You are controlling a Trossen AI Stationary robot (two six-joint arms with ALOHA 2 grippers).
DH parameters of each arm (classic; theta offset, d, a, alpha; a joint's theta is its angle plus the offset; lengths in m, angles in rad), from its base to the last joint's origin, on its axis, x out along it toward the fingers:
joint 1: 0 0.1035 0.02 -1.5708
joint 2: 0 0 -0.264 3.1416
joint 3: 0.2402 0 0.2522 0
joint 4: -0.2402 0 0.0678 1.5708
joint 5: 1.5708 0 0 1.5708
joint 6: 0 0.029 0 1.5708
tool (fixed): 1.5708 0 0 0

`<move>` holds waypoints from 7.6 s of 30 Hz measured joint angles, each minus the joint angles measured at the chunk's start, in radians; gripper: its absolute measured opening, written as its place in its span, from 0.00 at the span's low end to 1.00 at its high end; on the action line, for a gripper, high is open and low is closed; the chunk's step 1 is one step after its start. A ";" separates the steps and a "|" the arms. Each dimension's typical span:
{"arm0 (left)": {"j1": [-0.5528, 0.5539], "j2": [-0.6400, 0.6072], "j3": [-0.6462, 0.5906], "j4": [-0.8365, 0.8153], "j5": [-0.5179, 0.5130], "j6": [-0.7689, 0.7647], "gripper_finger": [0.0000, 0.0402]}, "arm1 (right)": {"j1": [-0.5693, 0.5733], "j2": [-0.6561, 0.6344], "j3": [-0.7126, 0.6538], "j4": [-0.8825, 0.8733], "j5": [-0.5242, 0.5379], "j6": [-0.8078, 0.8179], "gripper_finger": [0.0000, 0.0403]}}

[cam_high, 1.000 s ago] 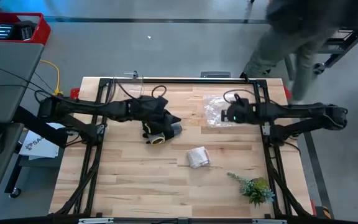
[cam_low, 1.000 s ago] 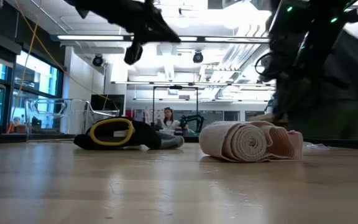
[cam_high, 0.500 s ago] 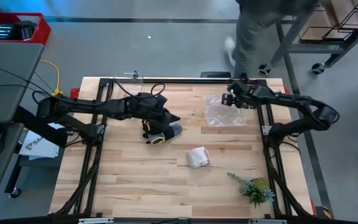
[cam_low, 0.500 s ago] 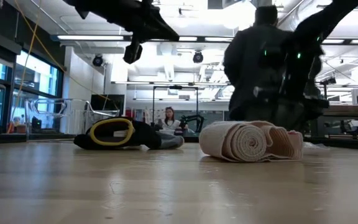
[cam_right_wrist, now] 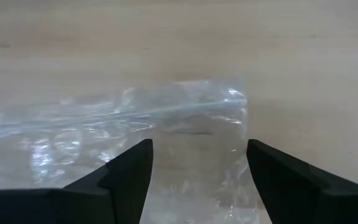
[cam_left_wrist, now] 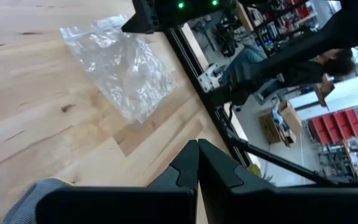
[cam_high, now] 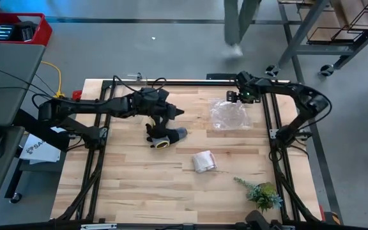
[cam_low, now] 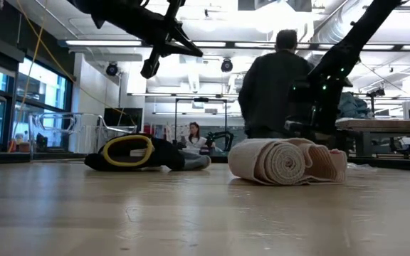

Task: Roll bandage
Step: Put the white-brown bandage into the transparent zip bag

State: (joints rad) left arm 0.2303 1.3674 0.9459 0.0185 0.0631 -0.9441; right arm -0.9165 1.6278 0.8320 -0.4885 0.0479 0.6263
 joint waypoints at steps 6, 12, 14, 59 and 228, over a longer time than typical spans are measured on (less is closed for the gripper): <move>0.001 0.000 0.000 0.000 0.000 -0.013 0.00 | 0.024 0.046 0.025 -0.051 0.045 -0.039 0.63; 0.001 0.000 0.000 0.008 0.000 -0.012 0.00 | 0.060 0.058 0.028 -0.086 0.064 -0.047 0.44; 0.000 -0.008 0.000 0.037 0.001 0.017 0.00 | 0.079 0.057 0.021 -0.102 0.065 -0.043 0.28; -0.286 0.103 -0.001 0.485 0.074 -0.076 0.46 | 1.211 -0.389 0.237 0.112 0.365 -0.210 0.00; -0.187 0.204 0.370 -0.277 -0.240 -0.072 0.00 | 1.171 0.018 1.149 -0.759 0.316 -0.518 0.28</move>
State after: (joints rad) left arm 0.0437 1.5715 1.3155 -0.2590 -0.1772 -1.0164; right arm 0.2544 1.6463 1.9808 -1.2473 0.3639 0.1080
